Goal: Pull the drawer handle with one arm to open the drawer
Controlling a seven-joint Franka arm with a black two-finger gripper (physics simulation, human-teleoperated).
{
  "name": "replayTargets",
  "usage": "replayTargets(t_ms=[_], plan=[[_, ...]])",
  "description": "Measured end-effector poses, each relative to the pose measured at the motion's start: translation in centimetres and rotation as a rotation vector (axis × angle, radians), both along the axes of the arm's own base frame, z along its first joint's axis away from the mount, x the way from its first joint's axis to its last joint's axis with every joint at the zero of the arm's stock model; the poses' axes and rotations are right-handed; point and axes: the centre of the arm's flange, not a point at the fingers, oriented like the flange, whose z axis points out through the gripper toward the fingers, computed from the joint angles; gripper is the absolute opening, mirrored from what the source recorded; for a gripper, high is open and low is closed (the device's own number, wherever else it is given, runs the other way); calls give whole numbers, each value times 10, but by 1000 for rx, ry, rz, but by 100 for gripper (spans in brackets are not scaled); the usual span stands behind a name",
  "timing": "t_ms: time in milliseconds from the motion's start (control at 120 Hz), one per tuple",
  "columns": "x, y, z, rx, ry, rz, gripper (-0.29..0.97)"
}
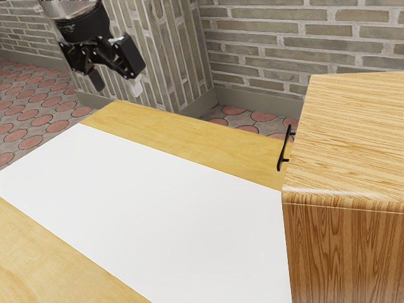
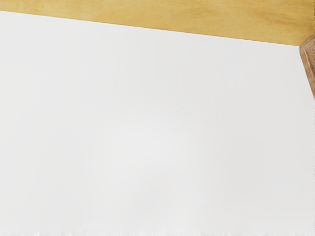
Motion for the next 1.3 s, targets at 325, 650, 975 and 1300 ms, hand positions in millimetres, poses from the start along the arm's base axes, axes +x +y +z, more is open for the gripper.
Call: replayTargets(t_ms=[325,650,975,1300], plan=[[19,7,-30,-21,71,19,68],[40,-16,-55,-166,51,25,68],[49,-48,-87,-455,-46,103,68],[92,-75,-113,-572,-45,190,67]])
